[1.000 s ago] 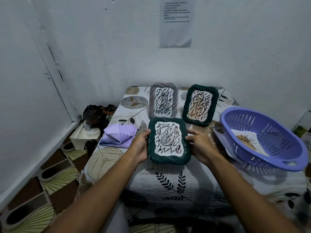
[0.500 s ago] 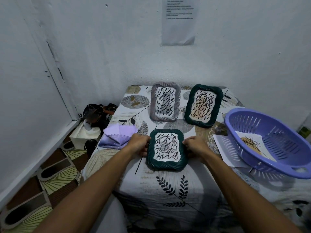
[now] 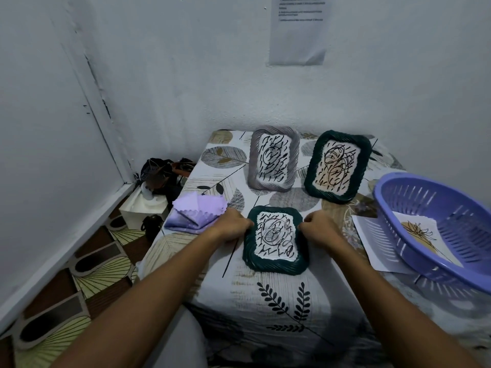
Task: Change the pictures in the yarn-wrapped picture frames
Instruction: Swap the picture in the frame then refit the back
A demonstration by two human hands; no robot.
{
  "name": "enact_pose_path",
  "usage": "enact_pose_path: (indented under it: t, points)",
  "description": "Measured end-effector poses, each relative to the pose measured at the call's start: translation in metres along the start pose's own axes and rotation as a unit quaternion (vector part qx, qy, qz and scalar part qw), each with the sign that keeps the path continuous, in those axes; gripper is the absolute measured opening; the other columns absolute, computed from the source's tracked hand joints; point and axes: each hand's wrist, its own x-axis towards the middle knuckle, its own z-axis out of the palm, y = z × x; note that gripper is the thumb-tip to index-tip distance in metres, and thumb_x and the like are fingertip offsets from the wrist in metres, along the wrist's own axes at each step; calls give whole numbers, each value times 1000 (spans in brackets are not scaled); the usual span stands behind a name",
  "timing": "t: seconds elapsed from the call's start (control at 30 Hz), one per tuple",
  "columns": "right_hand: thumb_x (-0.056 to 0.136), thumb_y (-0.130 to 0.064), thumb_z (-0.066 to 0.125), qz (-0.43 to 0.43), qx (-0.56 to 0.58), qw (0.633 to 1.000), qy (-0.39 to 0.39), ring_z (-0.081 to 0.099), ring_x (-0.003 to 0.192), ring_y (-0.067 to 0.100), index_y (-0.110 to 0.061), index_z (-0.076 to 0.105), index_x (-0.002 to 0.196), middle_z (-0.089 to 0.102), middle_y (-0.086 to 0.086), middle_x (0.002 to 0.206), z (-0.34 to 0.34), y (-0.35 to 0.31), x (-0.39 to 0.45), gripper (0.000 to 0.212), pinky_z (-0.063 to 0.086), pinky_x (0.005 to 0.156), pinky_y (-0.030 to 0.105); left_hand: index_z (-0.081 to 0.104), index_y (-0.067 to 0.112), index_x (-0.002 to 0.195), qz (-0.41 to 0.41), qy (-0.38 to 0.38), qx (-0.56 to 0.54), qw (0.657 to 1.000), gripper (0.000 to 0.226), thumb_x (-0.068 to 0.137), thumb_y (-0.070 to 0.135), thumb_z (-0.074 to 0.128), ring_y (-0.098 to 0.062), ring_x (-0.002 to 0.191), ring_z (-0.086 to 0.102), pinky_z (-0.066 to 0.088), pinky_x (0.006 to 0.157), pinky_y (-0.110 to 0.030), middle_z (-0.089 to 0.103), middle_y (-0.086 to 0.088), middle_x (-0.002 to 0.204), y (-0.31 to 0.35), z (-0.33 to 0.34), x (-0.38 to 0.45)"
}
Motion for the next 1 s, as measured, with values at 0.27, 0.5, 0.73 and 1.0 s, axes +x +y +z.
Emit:
enact_pose_path:
  t: [0.27, 0.5, 0.73, 1.0]
  points:
    - [89, -11, 60, -192, 109, 975, -7, 63, 79, 17, -11, 69, 93, 68, 1, 86, 19, -68, -7, 9, 55, 71, 34, 70, 15, 105, 119, 202, 109, 966, 23, 83, 20, 65, -20, 81, 61, 47, 74, -29, 67, 1, 86, -26, -64, -14]
    - [85, -16, 70, -308, 75, 941, -115, 63, 80, 17, -7, 73, 96, 71, 9, 92, 79, -155, -3, 15, 50, 73, 28, 69, 12, 103, 150, 218, 201, 943, 25, 80, 22, 69, -16, 81, 59, 49, 68, -31, 65, -2, 95, -82, -130, -28]
    - [75, -40, 76, -290, -20, 951, -106, 62, 80, 21, -16, 75, 77, 71, 6, 83, 132, -193, 13, 24, 47, 67, 31, 64, 18, 118, 153, 125, 258, 946, 44, 81, 42, 61, -9, 103, 50, 47, 84, -29, 61, 2, 117, -123, -130, -27]
    - [81, -34, 70, -219, 34, 969, -112, 53, 61, 18, -15, 55, 53, 59, 4, 60, 133, -192, 22, 37, 39, 58, 28, 62, 18, 126, 171, 134, 277, 936, 46, 85, 38, 64, -12, 120, 45, 42, 97, -35, 57, 2, 130, -131, -128, -23]
